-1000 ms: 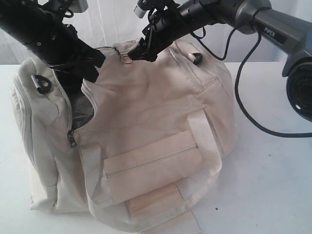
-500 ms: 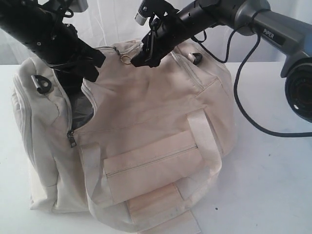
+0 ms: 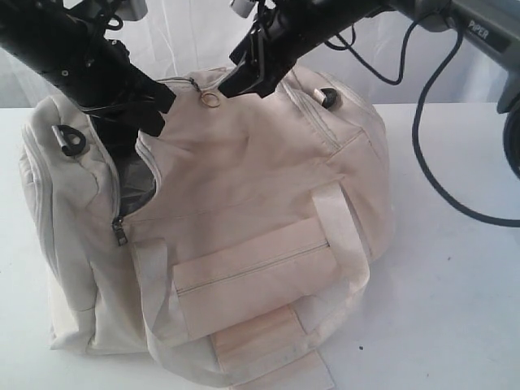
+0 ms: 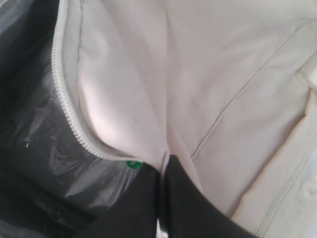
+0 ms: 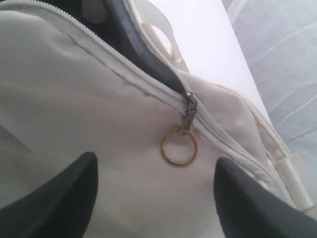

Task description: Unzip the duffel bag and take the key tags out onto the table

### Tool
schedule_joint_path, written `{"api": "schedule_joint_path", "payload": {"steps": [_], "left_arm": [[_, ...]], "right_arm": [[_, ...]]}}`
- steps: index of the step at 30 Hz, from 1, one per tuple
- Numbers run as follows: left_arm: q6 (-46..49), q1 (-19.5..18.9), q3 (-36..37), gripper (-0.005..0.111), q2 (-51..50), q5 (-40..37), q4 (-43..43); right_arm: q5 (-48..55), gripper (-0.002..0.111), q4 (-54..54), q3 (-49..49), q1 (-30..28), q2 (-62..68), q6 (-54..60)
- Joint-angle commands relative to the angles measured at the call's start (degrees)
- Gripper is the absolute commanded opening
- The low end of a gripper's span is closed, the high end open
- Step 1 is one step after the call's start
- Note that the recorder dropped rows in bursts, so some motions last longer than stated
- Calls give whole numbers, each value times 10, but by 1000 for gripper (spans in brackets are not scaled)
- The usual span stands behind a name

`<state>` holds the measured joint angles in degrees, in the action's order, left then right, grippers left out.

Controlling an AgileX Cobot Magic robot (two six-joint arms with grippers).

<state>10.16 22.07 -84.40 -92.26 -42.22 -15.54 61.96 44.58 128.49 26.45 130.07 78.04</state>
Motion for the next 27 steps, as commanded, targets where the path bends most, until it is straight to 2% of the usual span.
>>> {"api": "schedule_joint_path", "payload": {"steps": [1, 9, 15, 18, 24, 27], "left_arm": [[3, 2, -3, 0, 10, -10, -11], [3, 2, -3, 0, 10, -10, -11], [3, 2, -3, 0, 10, -10, -11], [3, 2, -3, 0, 10, -10, -11], [5, 2, -3, 0, 10, -14, -11], [37, 3, -3, 0, 10, -27, -16]], "right_arm": [[-37, 66, 2, 0, 7, 19, 37], [-25, 66, 3, 0, 6, 20, 49], [23, 65, 2, 0, -2, 15, -103], [80, 61, 21, 0, -16, 8, -102], [80, 43, 71, 0, -39, 3, -103], [59, 41, 54, 0, -41, 3, -103]]}}
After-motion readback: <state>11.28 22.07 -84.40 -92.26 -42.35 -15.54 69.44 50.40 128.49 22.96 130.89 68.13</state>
